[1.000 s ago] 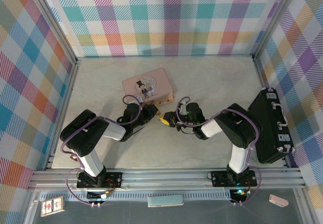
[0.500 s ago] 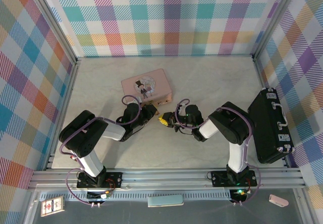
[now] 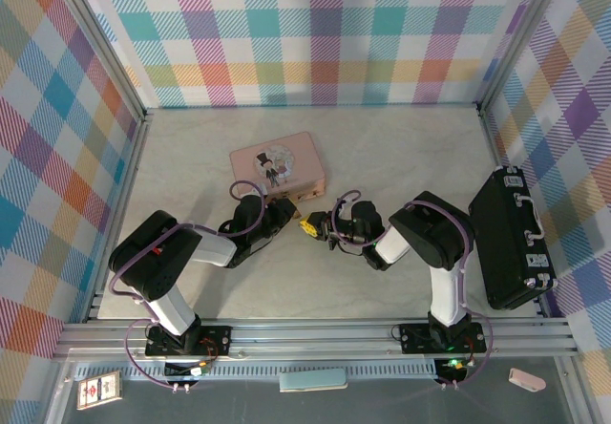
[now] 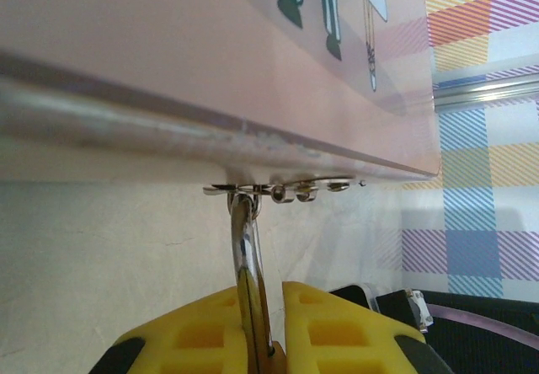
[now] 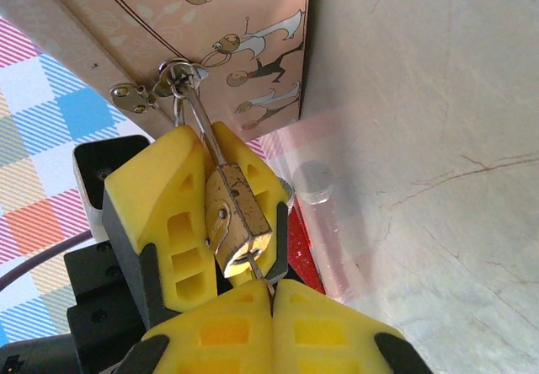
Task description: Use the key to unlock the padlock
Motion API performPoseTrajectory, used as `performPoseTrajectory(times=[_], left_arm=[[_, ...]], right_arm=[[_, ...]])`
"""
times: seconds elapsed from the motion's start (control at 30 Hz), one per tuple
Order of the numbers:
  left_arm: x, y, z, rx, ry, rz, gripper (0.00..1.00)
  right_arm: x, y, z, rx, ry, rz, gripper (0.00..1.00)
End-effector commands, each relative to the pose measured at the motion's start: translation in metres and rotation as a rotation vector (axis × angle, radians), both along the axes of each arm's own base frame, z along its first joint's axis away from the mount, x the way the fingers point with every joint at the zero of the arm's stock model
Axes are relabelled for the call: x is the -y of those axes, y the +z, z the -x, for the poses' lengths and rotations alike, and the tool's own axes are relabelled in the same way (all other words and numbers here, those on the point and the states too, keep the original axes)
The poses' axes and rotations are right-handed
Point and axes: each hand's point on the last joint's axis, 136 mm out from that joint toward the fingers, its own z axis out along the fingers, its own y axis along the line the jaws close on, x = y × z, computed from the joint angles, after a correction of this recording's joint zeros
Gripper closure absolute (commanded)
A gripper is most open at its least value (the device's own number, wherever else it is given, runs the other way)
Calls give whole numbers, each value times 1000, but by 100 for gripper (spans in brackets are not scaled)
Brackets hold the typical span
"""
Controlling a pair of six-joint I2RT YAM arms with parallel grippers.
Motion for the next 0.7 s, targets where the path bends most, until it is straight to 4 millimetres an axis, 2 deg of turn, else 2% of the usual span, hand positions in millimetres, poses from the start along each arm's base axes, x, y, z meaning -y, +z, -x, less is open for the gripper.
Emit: performPoseTrajectory(times=[0.0,0.37,0.5,0.67], left_arm=[[25,42,7,47,-73,131,96],[34,50,8,58,-89,129,96],[45,50,15,53,-111,129,96],[63,51,24,49,-149,137,96]], right_arm=[[7,4,-18,18,-97,-28,100],[6,1,-19,7,-107,-24,100],[12,-6,-28,-4,-137,-30,100],[10,-4,-39,-2,-153,-58,100]])
